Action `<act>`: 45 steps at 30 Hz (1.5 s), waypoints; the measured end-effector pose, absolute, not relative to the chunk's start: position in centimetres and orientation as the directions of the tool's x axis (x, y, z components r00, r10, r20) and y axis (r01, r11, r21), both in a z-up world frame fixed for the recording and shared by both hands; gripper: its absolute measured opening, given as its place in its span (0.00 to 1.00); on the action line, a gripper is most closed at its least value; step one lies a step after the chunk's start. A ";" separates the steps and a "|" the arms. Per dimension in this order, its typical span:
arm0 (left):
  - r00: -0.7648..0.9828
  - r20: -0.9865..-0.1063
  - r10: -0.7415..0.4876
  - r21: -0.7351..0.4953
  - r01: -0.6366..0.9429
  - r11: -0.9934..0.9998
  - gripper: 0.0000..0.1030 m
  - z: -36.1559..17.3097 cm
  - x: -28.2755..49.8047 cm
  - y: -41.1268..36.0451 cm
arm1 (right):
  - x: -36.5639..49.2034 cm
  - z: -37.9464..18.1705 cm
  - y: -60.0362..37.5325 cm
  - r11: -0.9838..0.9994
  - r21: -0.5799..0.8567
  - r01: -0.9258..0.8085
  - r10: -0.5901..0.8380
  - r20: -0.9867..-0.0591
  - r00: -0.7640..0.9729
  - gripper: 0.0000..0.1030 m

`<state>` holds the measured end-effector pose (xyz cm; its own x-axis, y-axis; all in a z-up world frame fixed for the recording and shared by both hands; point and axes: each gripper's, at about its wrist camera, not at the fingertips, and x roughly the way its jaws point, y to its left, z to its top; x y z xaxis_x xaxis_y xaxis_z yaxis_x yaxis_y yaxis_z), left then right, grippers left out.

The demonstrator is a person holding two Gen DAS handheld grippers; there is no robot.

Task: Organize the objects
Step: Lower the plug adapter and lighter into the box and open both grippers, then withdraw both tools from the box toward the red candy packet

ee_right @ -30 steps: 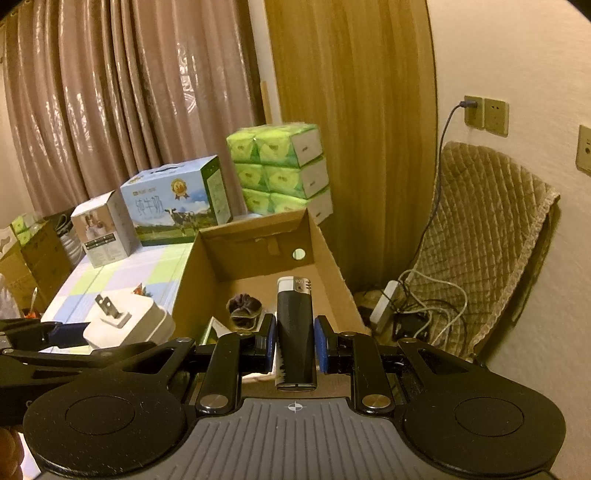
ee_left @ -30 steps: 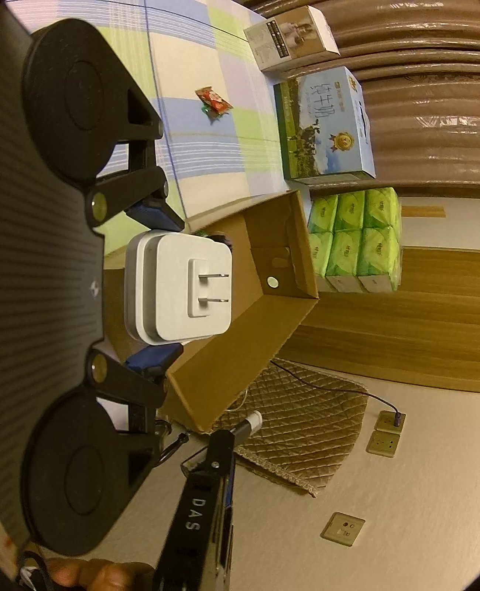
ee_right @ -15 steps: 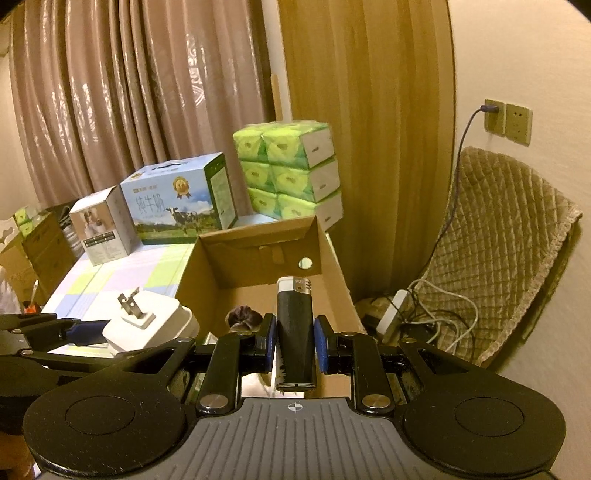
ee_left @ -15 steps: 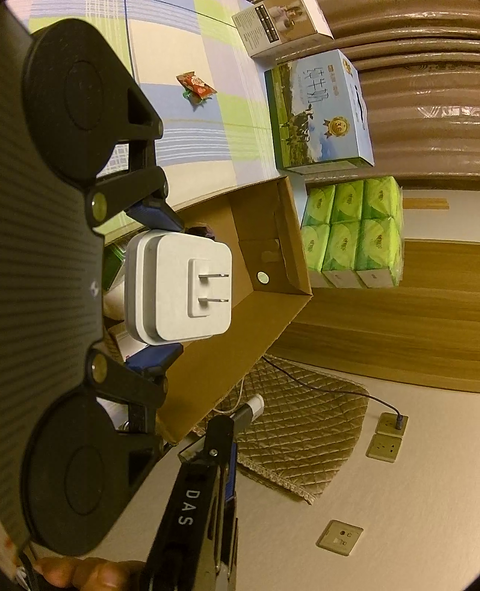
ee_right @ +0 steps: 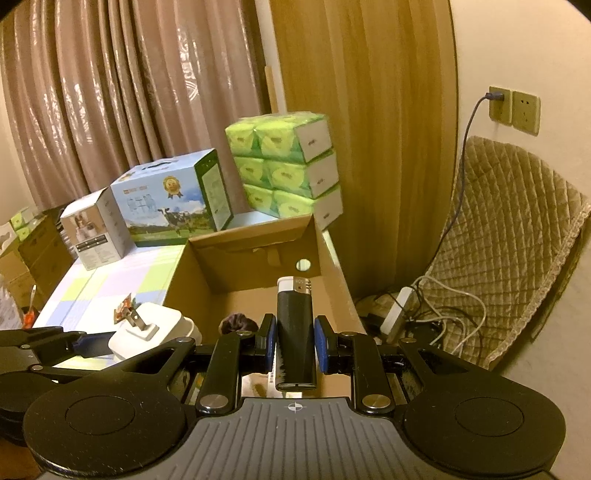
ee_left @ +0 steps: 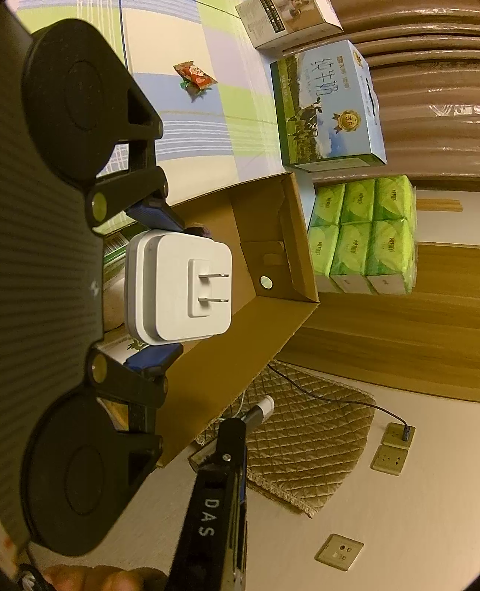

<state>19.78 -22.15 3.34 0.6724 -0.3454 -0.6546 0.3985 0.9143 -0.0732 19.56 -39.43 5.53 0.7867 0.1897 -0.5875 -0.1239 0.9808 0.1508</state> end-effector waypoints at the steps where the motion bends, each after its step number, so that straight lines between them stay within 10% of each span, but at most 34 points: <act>1: 0.671 -0.655 -0.346 -0.074 0.399 0.914 0.58 3.2 20.0 -22.2 | 19.7 5.4 -39.5 0.981 0.152 -0.121 0.188 -0.589 0.786 0.18; 28: 0.692 -0.660 -0.293 -0.110 0.296 0.949 0.69 2.7 20.3 -17.5 | 20.8 4.5 -38.2 0.956 0.246 -0.161 0.276 -0.569 0.775 0.18; 32: 0.700 -0.657 -0.279 -0.107 0.280 0.954 0.69 2.8 20.0 -16.5 | 20.7 4.4 -38.4 0.942 0.298 -0.157 0.301 -0.536 0.789 0.70; 45: 0.712 -0.656 -0.252 -0.125 0.227 0.966 0.75 3.2 16.6 -12.7 | 14.6 5.1 -37.5 0.952 0.281 -0.122 0.266 -0.561 0.784 0.72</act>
<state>16.64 -12.67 3.18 0.7119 -0.2517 -0.6556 0.2268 0.9659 -0.1247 14.64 -37.48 5.06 0.7836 0.2660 -0.5614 -0.1220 0.9520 0.2809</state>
